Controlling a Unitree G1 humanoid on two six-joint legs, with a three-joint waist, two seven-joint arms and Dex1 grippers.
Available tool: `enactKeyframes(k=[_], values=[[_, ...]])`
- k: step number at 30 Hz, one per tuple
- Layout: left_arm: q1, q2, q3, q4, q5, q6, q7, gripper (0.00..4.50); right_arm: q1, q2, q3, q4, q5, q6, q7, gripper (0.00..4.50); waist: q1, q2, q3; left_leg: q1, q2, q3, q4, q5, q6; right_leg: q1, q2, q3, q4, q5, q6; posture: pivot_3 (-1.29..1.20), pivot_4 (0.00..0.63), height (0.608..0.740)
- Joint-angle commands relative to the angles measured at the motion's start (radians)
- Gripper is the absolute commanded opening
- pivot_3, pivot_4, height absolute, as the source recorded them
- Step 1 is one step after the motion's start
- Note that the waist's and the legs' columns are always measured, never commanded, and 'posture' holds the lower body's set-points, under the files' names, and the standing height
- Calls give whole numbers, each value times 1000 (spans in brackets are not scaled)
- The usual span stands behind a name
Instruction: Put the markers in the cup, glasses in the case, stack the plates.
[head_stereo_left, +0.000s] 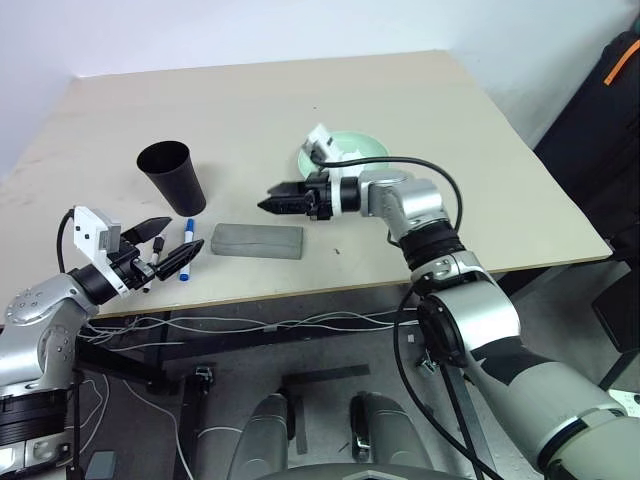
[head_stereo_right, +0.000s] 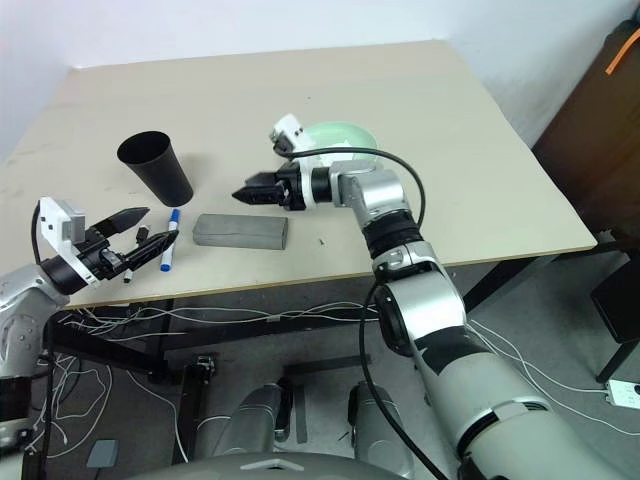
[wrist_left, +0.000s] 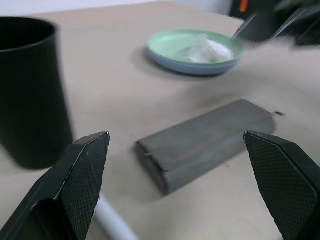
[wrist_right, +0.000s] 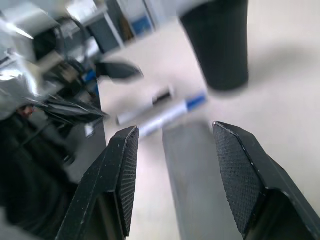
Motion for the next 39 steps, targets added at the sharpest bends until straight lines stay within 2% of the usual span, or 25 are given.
enactKeyframes(k=[1, 4, 6, 8, 11, 12, 19, 23, 34, 39], values=[[-29, 54, 15, -55, 45, 144, 145, 4500, 90, -46, 61, -229, 43, 89, 10, 2471, 0, 0, 0, 0, 0, 0, 0, 0, 0, 0, 0, 0, 0, 0, 0, 0, 150, 740], [-31, 62, 32, -91, 26, 227, 197, 4500, 122, -62, 78, -301, 67, 121, -9, 2471, -1, 0, 0, 0, 0, 0, 0, 0, 0, 0, 0, 0, 0, 0, 0, 0, 150, 740], [-28, 81, 39, -115, 48, 292, 256, 4500, 146, -80, 95, -348, 68, 119, -19, 2830, -4, 0, 0, 0, 0, 0, 0, 0, 0, -1, 0, 0, 0, 0, -1, 0, 150, 740], [-30, 96, 44, -135, 63, 352, 303, 4500, 171, -98, 104, -399, 80, 119, -17, 3326, -1, 0, 0, 0, 1, 0, -1, 0, 0, -1, 1, 0, 0, 0, -1, 0, 150, 740], [-41, 96, 42, -159, 61, 421, 348, 4500, 199, -115, 118, -439, 86, 104, -32, 4327, 1, 0, 0, 0, 1, 0, -1, 0, 0, -1, 0, 0, -1, 0, -1, 0, 150, 740], [-44, 94, 38, -164, 62, 440, 361, 4500, 207, -117, 122, -447, 84, 93, -44, 4468, 1, 0, 0, 0, 1, 0, -1, 0, 0, 0, 0, 0, -1, 0, -1, 0, 150, 740], [-92, 68, 0, -127, 99, 511, 441, 4500, 254, -82, 76, -464, 86, 8, -197, 4468, 5, -1, 0, 0, 0, 1, -1, 0, -1, 0, 0, 0, -3, 0, -1, 0, 150, 740], [-121, 55, -35, -41, 149, 523, 475, 4500, 263, -79, 87, -469, 87, 2, -245, 4468, 5, -1, 0, 0, 0, 1, -1, 0, 0, 0, 0, 0, -3, 1, 1, 0, 150, 740], [-175, 19, -113, 90, 209, 583, 508, 4500, 267, -112, 114, -464, 99, 24, -270, 4468, 8, -1, 0, 1, 0, 1, -1, 0, 0, 1, 0, 0, -3, 2, 0, 0, 150, 740], [-199, -11, -126, 105, 215, 563, 490, 4500, 265, -116, 121, -455, 92, 22, -287, 4468, 29, -1, 0, 2, 1, 1, -1, -1, -1, 2, 0, -1, -3, 2, -3, 0, 150, 740]])
